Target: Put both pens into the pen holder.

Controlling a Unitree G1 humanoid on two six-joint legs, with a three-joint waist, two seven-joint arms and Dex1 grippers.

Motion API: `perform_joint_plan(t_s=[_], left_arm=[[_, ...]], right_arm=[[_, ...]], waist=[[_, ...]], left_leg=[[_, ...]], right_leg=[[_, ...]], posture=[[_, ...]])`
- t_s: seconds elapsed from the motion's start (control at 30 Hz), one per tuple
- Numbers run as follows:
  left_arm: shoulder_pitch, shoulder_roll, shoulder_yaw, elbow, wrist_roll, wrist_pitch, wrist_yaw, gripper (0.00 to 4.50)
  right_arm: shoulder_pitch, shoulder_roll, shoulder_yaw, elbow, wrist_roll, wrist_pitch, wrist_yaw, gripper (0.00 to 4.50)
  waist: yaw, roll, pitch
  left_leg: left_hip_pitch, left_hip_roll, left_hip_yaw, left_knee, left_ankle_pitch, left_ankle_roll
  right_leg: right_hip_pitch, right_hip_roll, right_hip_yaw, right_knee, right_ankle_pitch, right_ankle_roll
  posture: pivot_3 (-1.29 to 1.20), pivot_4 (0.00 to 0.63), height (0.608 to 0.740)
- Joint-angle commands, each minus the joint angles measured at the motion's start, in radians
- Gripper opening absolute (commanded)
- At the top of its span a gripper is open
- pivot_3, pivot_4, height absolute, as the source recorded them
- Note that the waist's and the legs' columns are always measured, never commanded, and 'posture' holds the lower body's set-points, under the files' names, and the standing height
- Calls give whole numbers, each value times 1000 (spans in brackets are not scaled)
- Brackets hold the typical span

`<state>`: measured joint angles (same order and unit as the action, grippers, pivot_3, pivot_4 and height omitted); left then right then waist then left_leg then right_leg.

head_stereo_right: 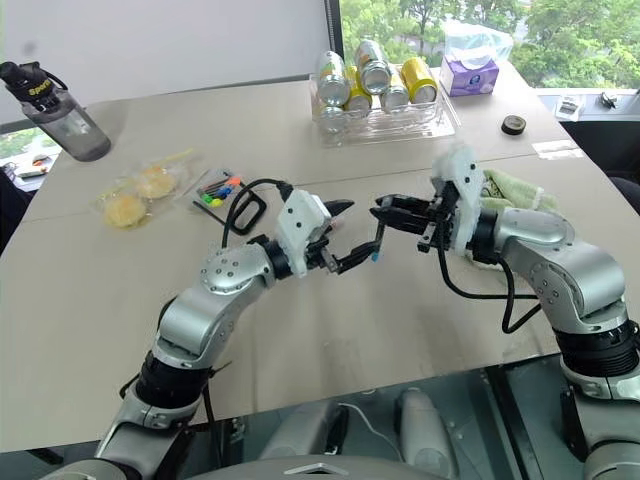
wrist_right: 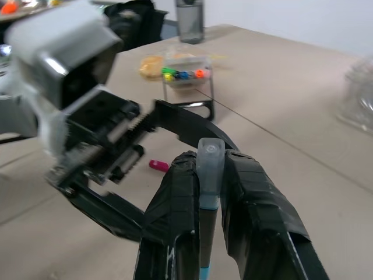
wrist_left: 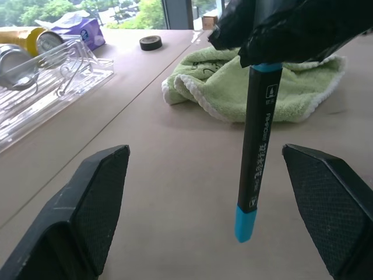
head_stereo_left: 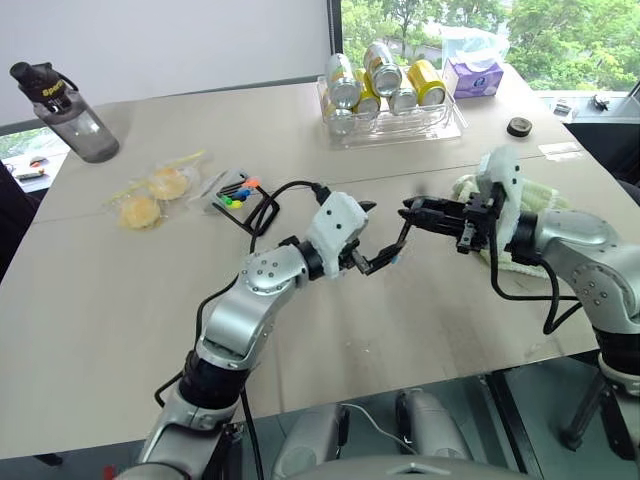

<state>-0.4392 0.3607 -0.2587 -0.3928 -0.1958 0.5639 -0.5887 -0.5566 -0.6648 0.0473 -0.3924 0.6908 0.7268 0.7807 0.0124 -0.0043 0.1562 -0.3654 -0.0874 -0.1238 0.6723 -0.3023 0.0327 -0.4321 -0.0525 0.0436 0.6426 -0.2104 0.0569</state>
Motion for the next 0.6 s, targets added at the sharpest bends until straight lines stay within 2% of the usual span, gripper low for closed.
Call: perform_joint_plan(t_s=[0.03, 0.17, 0.2, 0.23, 0.27, 0.3, 0.4, 0.5, 0.53, 0.57, 0.6], left_arm=[[-37, 3, -24, -45, -1, 34, -13, 4344], [-34, 7, -40, -48, -13, 34, -37, 4344], [-31, 4, -38, -52, -18, 35, -39, 3783], [-29, 1, -35, -57, -25, 37, -41, 3519], [-27, 2, -32, -66, -34, 40, -48, 3016], [-26, 3, -29, -71, -41, 43, -55, 2797], [-24, 15, -29, -78, -40, 47, -62, 1630], [-22, 20, -33, -79, -35, 49, -59, 229], [-22, 20, -36, -77, -32, 47, -57, 0], [-22, 21, -39, -77, -29, 45, -55, 0], [-22, 22, -42, -75, -23, 43, -53, 0]], right_arm=[[-40, -18, 22, -51, -37, -19, 23, 66], [-64, -2, 37, -67, -41, -4, 22, 66], [-60, -10, 48, -73, -54, -10, 30, 66], [-54, -19, 57, -77, -70, -17, 37, 66], [-45, -27, 65, -79, -84, -23, 44, 66], [-40, -32, 69, -80, -93, -26, 48, 66], [-41, -29, 70, -68, -113, -35, 53, 66], [-51, -17, 68, -58, -119, -39, 63, 66], [-55, -13, 67, -57, -109, -32, 69, 1173], [-58, -9, 65, -57, -103, -28, 74, 1399], [-61, -4, 62, -55, -98, -25, 76, 1880]], waist=[[0, 0, 0], [-1, 0, 0], [-1, 0, 0], [0, 0, 0], [0, 0, 0], [1, 0, 0], [0, 0, 0], [-1, 0, 0], [-1, 0, 0], [0, 0, 0], [0, 0, 0]], left_leg=[[0, 0, 0, 0, 0, 0], [-2, 0, -1, 0, 0, 0], [-2, 0, 0, 0, 0, 0], [-2, 0, -1, 0, 0, 0], [-2, 0, -1, 0, 0, 0], [-2, 0, -1, 0, 0, 0], [-3, 0, -1, 0, 0, 0], [-2, 0, -1, 0, 0, 0], [-2, 0, -1, 0, 0, 0], [-2, 0, -1, 0, 0, 0], [-2, 0, -1, 0, 0, 0]], right_leg=[[0, 0, 0, 0, 0, 0], [-2, 0, 0, -1, 0, 0], [-2, 0, 0, -1, 0, 0], [-2, 0, 0, -1, 0, 0], [-2, 0, 0, -1, 0, 0], [-2, 0, 0, -1, 0, 0], [-2, 0, 0, -1, 0, 0], [-2, 0, 0, -1, 0, 0], [-2, 0, 0, -1, 0, 0], [-2, 0, 0, 0, 0, 0], [-2, 0, 0, -1, 0, 0]], posture=[[0, 150, 739], [0, 150, 739], [0, 150, 739], [0, 150, 739], [0, 150, 739], [0, 150, 739], [0, 150, 739], [0, 150, 739], [0, 150, 739], [0, 150, 739], [0, 150, 739]])
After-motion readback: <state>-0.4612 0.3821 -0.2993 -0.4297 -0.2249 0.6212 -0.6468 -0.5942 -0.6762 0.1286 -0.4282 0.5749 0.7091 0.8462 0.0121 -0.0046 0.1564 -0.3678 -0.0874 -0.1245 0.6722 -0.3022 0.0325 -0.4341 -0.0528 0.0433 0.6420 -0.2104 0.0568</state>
